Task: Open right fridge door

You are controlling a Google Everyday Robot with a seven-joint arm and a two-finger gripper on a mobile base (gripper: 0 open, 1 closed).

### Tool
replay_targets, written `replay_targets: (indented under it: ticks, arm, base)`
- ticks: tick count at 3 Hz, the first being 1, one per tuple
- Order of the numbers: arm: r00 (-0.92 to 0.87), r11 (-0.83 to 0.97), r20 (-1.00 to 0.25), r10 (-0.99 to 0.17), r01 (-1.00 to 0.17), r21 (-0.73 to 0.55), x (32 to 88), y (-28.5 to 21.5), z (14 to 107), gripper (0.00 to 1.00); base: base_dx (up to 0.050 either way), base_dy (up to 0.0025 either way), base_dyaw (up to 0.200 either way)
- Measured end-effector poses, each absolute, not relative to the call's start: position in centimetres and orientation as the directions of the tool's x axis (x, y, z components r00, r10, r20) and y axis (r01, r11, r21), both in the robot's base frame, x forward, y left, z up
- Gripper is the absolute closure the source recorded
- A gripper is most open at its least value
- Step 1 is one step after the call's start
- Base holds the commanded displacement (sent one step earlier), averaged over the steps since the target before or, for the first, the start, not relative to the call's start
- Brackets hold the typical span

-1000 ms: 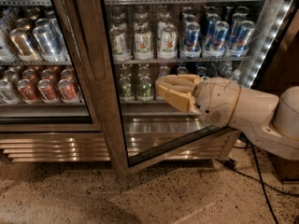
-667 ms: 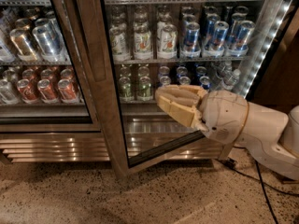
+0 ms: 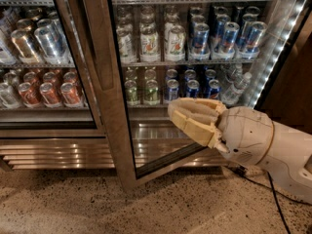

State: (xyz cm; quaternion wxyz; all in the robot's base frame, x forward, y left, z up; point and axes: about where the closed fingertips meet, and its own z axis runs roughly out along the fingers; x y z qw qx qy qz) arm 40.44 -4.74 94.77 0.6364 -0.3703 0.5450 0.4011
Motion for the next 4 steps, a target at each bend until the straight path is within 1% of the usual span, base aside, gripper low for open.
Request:
replay_targets:
  ticks: [1,2,3,4]
  arm:
    - [0.057,0.382,-0.994,0.095,-0.924,-0.017,40.6,-4.2,94.8,1.00]
    - [0.007,0.323,-0.997,0.075,-0.946,0.018,39.4,-2.8,93.3,1.00]
    - [-0.018,0.246,-0.999,0.044,-0.969,0.029,34.0,-1.5,90.9,1.00]
    - [-0.018,0.246,-0.999,0.044,-0.969,0.029,34.0,-1.5,90.9,1.00]
  base:
    - [0.000,0.00000,0.000]
    - [0.000,0.00000,0.000]
    - [0.000,0.00000,0.000]
    - [-0.049,0.00003,0.000]
